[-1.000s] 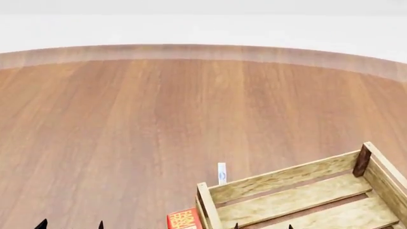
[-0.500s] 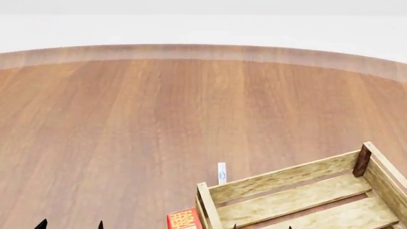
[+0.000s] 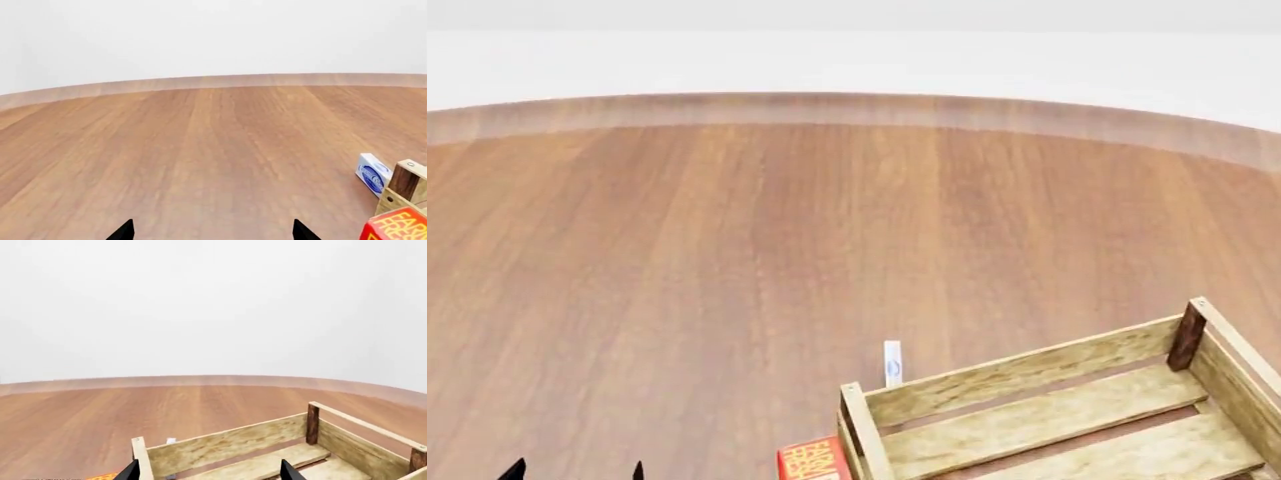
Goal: Pick up the tomato sauce, and put it in the wooden tray.
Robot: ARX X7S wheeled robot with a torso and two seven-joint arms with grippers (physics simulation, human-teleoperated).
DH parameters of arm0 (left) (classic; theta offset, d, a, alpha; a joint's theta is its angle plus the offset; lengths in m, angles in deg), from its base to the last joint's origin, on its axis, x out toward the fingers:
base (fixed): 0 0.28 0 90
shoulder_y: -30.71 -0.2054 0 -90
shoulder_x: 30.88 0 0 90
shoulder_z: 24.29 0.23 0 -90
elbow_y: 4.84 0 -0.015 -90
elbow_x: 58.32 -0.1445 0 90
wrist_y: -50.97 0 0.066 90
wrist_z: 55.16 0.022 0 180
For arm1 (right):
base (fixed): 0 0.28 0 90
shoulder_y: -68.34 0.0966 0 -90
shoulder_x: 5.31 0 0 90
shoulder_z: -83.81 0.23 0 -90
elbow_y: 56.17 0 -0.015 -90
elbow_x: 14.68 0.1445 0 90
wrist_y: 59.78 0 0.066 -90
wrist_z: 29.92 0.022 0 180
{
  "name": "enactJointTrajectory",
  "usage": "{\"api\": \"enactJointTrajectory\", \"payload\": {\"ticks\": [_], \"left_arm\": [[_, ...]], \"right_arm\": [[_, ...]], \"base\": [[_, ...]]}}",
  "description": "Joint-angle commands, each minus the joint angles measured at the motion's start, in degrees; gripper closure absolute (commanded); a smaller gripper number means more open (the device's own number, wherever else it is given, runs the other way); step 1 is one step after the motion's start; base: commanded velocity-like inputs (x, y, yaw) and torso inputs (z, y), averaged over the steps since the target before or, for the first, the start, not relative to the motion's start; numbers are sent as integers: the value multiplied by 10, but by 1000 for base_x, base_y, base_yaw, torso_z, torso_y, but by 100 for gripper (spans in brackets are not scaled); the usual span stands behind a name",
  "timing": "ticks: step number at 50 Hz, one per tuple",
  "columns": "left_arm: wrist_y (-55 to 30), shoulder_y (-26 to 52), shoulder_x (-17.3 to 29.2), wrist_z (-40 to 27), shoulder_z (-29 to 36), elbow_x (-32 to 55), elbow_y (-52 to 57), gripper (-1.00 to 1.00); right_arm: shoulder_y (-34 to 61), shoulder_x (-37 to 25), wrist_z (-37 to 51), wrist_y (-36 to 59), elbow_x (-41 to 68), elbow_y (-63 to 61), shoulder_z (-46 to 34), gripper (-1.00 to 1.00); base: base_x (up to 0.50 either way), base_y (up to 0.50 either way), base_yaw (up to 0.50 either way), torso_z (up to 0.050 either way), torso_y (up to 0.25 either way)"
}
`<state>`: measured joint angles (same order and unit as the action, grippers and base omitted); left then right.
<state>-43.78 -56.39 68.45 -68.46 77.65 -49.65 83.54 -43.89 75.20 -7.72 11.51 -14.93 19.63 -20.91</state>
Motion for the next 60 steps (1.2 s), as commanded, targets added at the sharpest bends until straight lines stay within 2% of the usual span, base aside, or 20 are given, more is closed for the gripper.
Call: {"api": "enactJointTrajectory", "payload": {"ticks": [1,15,27,60], "left_arm": [[15,-1,-6,9,-6,-1,-3,-100],[16,-6,-1,4,-2,4,2,-100],[20,-6,3,1,2,7,1,-100],[14,-3,11,-12,14,11,6,-100]], "right_arm": [[-83,3,25,-142,-32,43,4,-100],[-103,-2,37,-222,-1,126,-4,-100],[-87,5,40,-249,-4,215,-18,-100],[-17,8,29,-198,45,308,-40,-100]], "base": [[0,0,0,0,0],[0,0,0,0,0],[0,0,0,0,0],[0,0,0,0,0]]}}
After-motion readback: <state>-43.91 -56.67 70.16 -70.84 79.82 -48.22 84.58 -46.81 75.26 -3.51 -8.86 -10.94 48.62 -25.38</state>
